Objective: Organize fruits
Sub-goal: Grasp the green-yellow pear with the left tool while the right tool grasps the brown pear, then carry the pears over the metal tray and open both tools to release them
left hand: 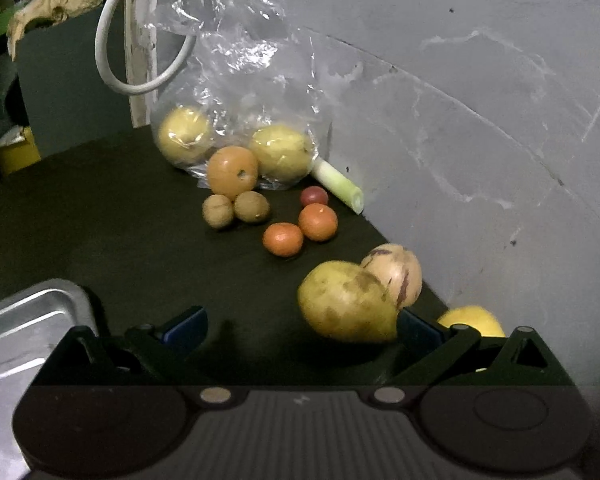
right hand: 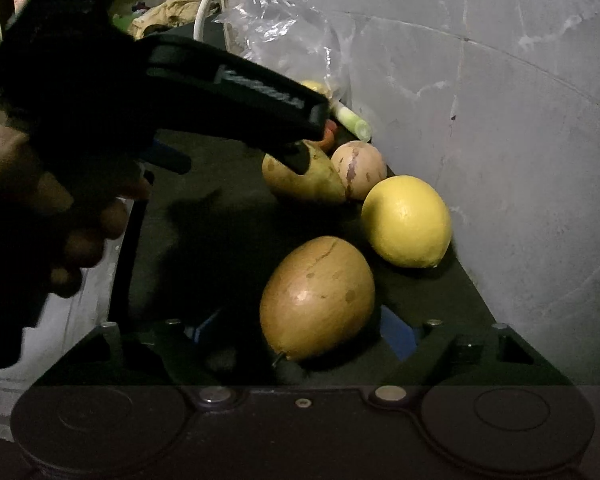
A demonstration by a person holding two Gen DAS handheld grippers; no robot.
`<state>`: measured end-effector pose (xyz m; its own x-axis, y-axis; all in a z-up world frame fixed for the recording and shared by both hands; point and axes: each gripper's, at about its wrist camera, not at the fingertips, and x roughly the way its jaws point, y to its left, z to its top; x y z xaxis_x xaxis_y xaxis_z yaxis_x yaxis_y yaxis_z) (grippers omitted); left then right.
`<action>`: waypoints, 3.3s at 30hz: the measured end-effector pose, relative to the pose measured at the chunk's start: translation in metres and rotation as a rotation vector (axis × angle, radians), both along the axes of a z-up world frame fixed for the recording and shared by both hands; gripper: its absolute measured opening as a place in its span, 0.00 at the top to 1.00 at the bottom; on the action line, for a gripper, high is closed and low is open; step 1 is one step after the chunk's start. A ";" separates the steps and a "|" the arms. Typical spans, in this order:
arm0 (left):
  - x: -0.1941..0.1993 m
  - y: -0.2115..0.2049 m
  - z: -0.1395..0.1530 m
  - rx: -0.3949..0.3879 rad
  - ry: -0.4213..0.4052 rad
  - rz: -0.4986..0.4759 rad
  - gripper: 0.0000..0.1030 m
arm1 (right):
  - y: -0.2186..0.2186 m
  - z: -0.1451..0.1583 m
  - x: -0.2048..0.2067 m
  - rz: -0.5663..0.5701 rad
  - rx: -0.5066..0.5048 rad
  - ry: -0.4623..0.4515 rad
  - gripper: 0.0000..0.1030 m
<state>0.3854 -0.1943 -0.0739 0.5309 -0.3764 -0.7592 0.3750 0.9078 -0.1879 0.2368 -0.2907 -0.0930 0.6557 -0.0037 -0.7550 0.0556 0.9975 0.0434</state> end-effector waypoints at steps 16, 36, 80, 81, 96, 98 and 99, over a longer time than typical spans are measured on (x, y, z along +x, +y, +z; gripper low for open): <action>0.018 -0.024 -0.017 -0.067 0.094 0.015 0.04 | -0.003 -0.006 0.004 -0.015 -0.001 -0.023 0.36; 0.020 -0.018 -0.019 -0.149 0.121 0.028 0.38 | -0.007 -0.005 -0.012 0.007 -0.026 -0.051 0.41; -0.061 0.112 0.025 -0.271 0.162 0.173 0.45 | 0.047 0.035 -0.050 -0.033 -0.002 -0.125 0.41; -0.061 0.119 0.028 -0.274 0.157 0.189 0.45 | 0.052 0.037 -0.049 -0.020 -0.002 -0.127 0.42; -0.059 0.255 0.026 -0.281 0.100 0.545 0.45 | 0.117 0.043 -0.008 0.208 0.075 -0.067 0.41; -0.058 0.267 0.021 -0.283 0.101 0.573 0.45 | 0.125 0.042 0.006 0.237 0.070 -0.067 0.42; -0.056 0.270 0.019 -0.282 0.103 0.583 0.45 | 0.129 0.041 0.012 0.249 0.063 -0.067 0.42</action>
<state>0.3292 0.0759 -0.0552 0.6380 -0.2412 -0.7313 -0.1960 0.8675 -0.4572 0.2487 -0.1617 -0.0515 0.6792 0.2098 -0.7034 -0.1960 0.9753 0.1016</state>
